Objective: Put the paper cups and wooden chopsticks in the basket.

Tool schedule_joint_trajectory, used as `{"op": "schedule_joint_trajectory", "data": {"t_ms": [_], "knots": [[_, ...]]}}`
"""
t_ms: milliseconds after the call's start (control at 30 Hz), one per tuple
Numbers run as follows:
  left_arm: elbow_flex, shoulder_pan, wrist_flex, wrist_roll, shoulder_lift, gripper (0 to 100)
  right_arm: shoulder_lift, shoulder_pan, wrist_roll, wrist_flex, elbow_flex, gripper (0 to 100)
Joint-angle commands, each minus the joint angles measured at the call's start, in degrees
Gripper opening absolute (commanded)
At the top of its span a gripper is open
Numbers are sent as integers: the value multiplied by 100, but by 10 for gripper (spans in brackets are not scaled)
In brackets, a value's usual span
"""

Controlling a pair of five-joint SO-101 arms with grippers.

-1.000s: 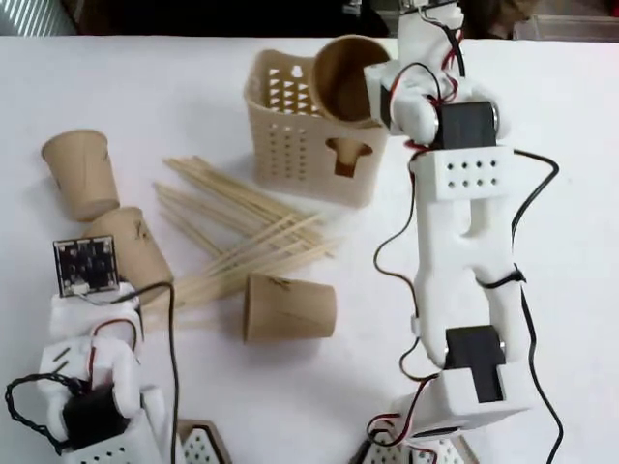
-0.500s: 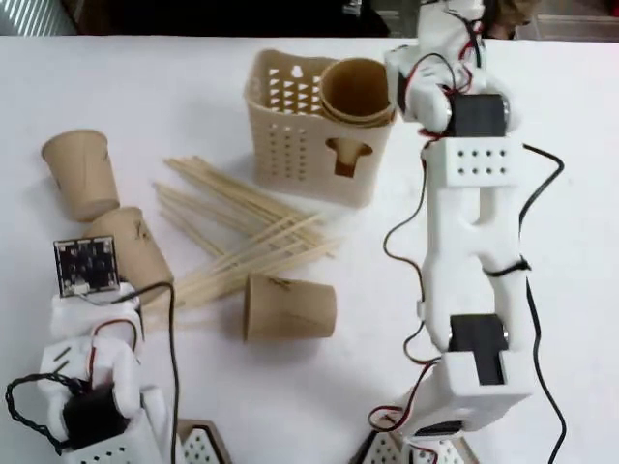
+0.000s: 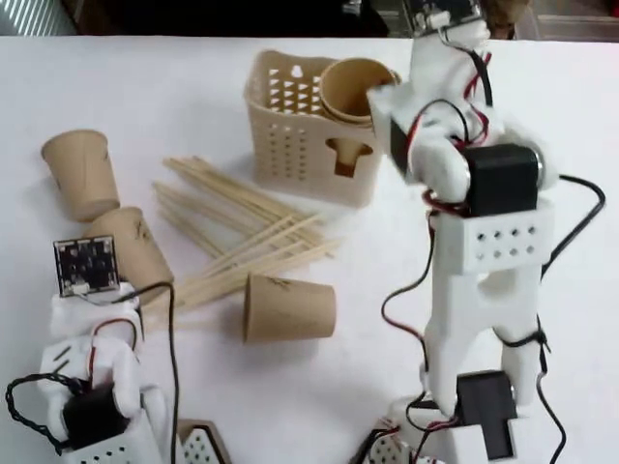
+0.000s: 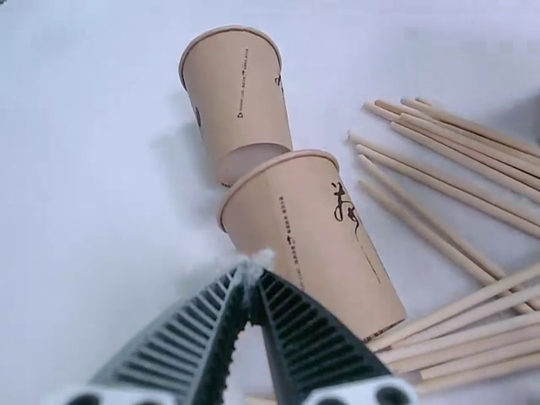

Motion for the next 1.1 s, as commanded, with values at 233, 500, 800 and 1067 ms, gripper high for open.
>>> {"op": "schedule_joint_trajectory", "data": {"t_ms": [233, 500, 800, 1067], "knots": [[-1108, -57, -132, -686, -4, 121, -611, 136, 185, 655, 2154, 283], [-2989, -57, 360, -1196, 2299, 124, -1024, 286, 668, -356, 4431, 283], [-5354, -321, 1477, -2286, 5367, 258, -1007, 813, 659, -1692, 5960, 283], [-6207, -514, 1495, -3358, 6905, 286, -1007, 840, 105, -2299, 6585, 283]]}}
